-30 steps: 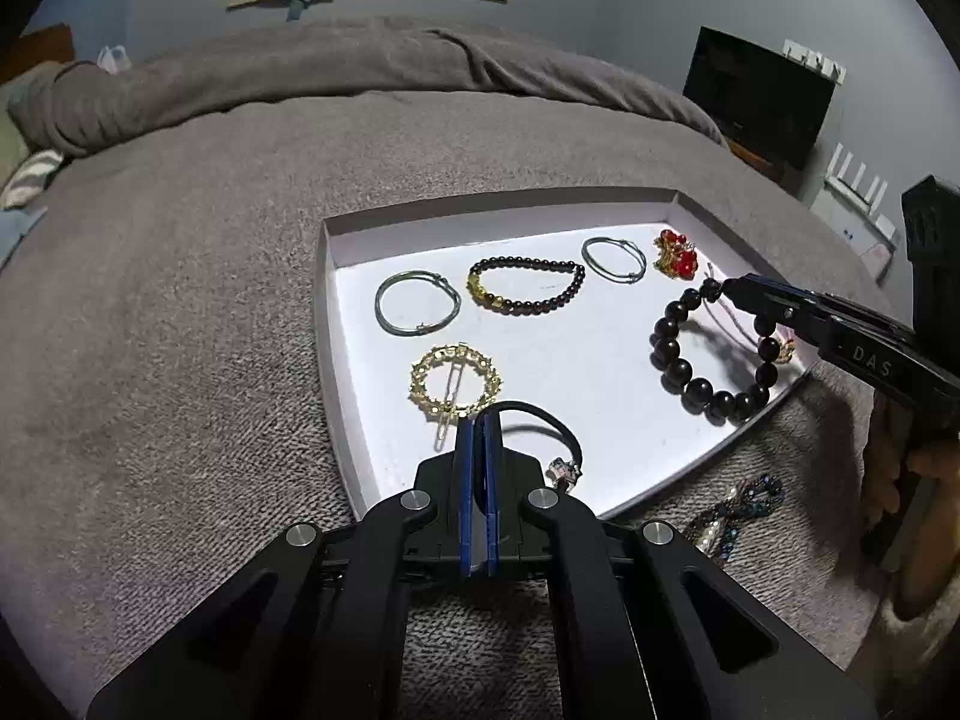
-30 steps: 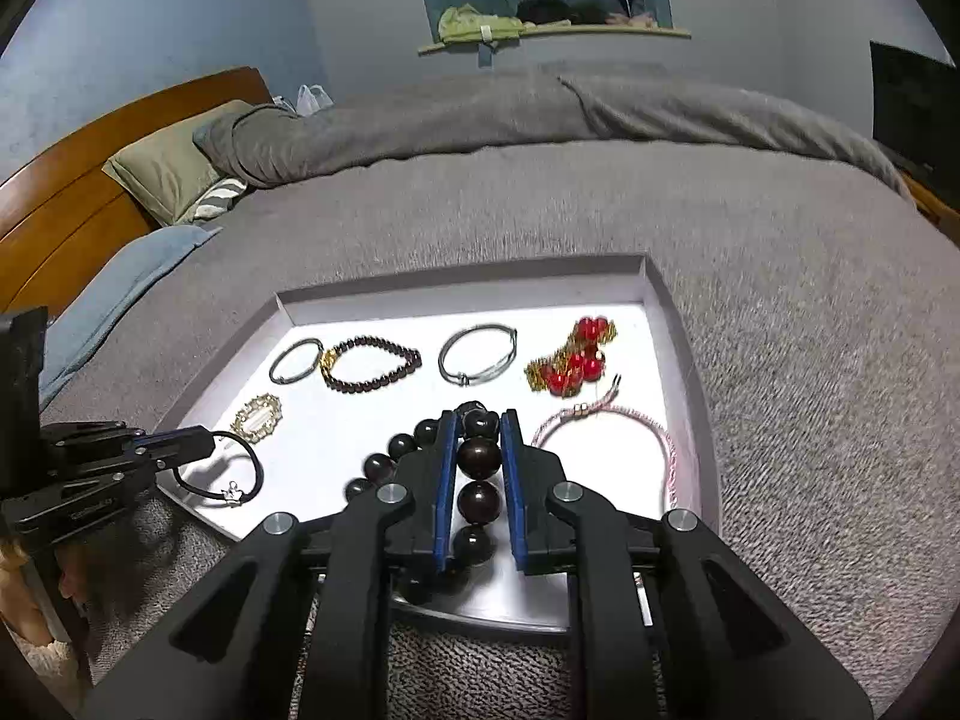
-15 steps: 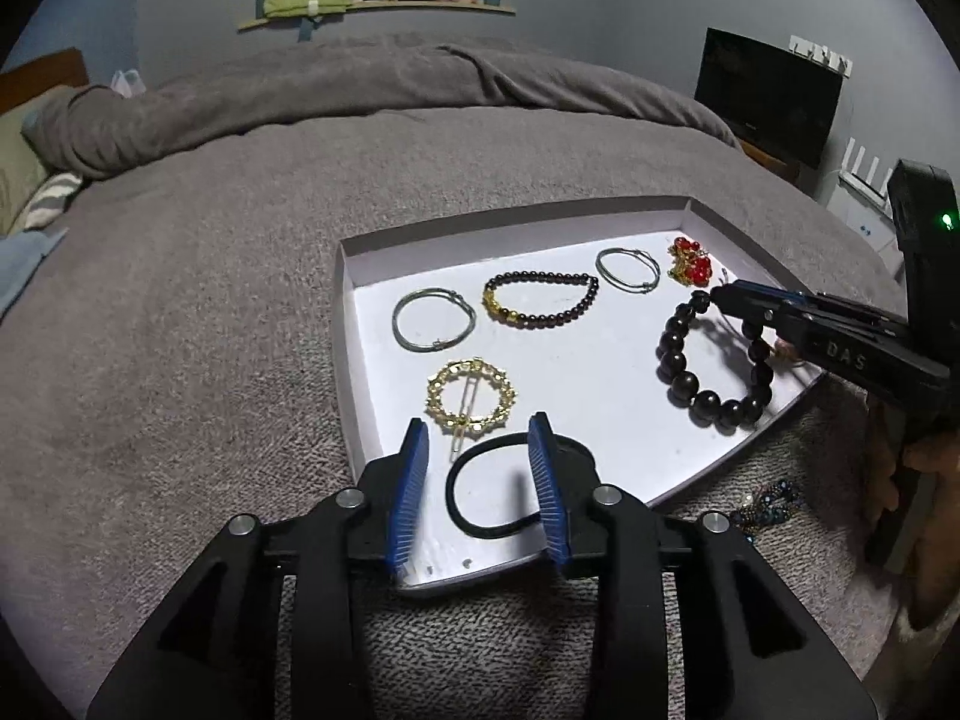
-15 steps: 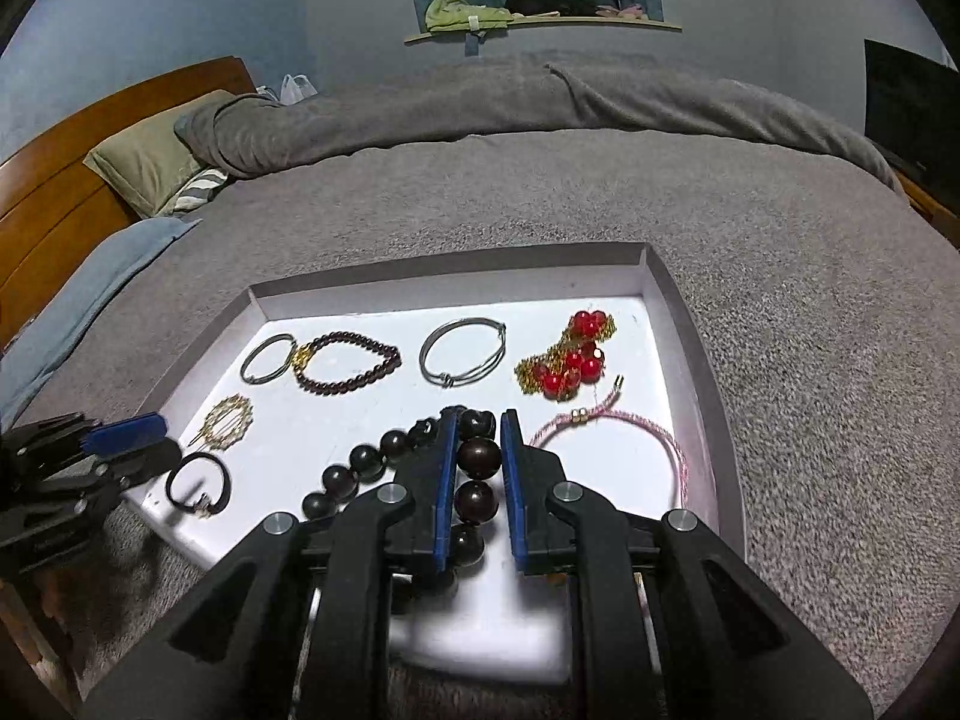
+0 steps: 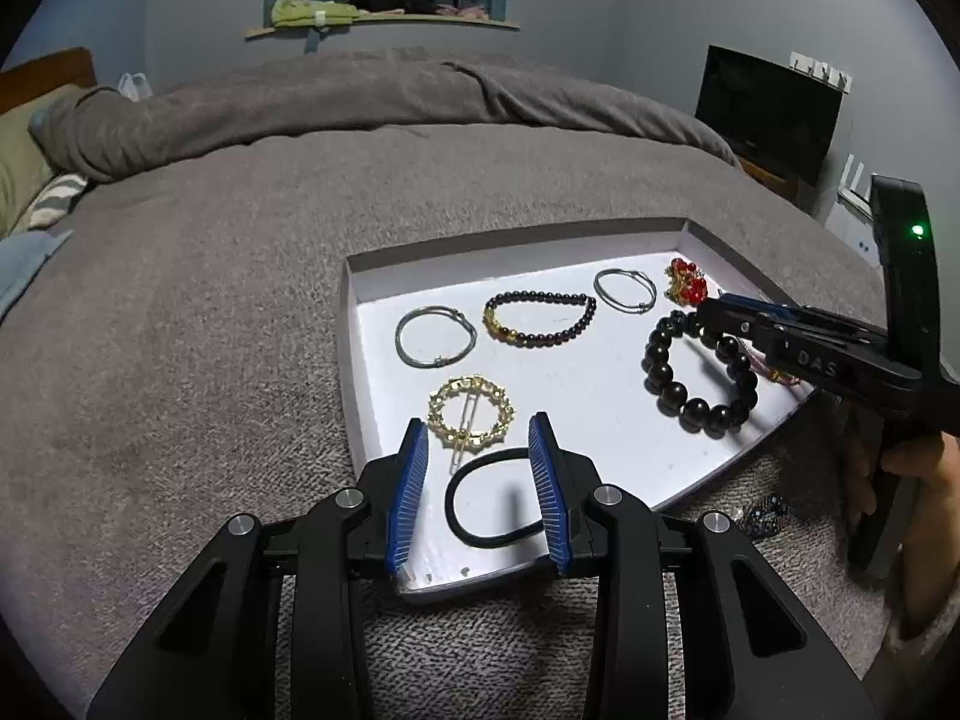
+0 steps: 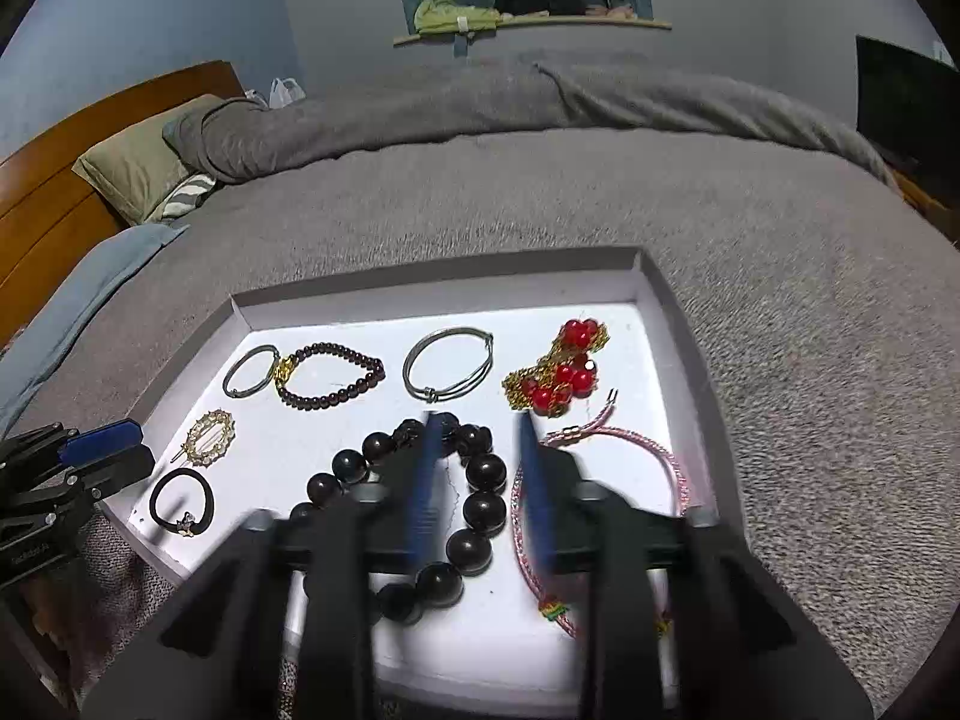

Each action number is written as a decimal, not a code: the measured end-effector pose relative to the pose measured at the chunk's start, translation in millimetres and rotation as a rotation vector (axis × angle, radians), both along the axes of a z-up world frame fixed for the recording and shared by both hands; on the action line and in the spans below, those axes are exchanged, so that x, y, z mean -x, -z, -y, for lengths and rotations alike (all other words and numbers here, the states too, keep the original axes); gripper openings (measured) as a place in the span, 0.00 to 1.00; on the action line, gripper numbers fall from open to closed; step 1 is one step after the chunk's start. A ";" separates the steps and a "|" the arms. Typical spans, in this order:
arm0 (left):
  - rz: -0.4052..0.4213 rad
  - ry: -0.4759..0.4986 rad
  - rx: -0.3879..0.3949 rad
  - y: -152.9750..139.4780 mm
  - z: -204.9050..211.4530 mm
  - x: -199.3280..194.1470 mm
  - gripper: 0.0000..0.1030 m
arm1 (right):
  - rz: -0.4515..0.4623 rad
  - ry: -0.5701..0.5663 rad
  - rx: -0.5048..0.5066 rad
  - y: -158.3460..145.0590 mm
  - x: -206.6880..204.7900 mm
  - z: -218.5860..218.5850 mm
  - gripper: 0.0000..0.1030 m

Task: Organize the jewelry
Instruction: 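Lower the hair tie and black bead bracelet into the tray and open both grippers, then withdraw both tools toward the blue beaded bracelet and pearl hair pin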

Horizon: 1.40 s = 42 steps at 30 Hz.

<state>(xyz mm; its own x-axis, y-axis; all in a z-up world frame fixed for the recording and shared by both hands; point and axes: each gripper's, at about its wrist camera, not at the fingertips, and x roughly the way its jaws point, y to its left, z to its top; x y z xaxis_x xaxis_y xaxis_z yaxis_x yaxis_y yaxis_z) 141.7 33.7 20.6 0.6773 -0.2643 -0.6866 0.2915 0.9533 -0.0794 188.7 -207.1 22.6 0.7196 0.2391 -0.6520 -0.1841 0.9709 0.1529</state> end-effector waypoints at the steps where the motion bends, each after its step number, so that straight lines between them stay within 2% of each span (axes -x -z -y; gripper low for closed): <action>1: 0.003 -0.004 0.001 -0.3 -0.4 0.3 0.38 | 0.013 0.002 0.005 -1.7 2.5 -0.3 0.41; 3: 0.013 -0.016 0.004 -1.0 -1.8 0.6 0.45 | 0.031 0.009 0.032 -4.4 7.4 -1.2 0.42; 5: 0.024 -0.024 0.011 -2.4 -3.8 2.4 0.48 | 0.044 0.023 0.049 -6.1 11.9 -0.9 0.56; 8: 0.047 -0.031 0.020 -6.5 -5.7 4.9 0.55 | 0.067 0.036 0.059 -10.2 18.0 1.3 0.68; 10: 0.076 -0.044 0.017 -10.0 -6.6 8.2 0.69 | 0.087 0.044 0.071 -13.6 21.7 1.3 0.76; 12: 0.104 -0.062 0.010 -12.8 -7.1 11.4 0.77 | 0.110 0.053 0.079 -17.6 26.3 2.0 0.80; 17: 0.136 -0.088 0.012 -16.1 -9.5 16.7 0.84 | 0.159 0.071 0.105 -24.7 35.8 -0.2 0.95; 25: 0.177 -0.122 -0.028 -14.6 -10.0 28.3 0.89 | 0.201 0.088 0.123 -28.0 54.1 -0.5 0.95; 32: 0.196 -0.135 -0.012 -13.3 -12.8 43.3 0.90 | 0.252 0.100 0.118 -33.2 78.2 5.5 0.95; 38: 0.224 -0.098 -0.018 -11.5 -7.3 68.4 0.91 | 0.259 0.099 0.098 -29.5 105.4 18.0 0.95; 42: 0.209 -0.061 -0.019 -6.7 0.0 82.0 0.91 | 0.236 0.093 0.075 -25.0 118.9 26.5 0.95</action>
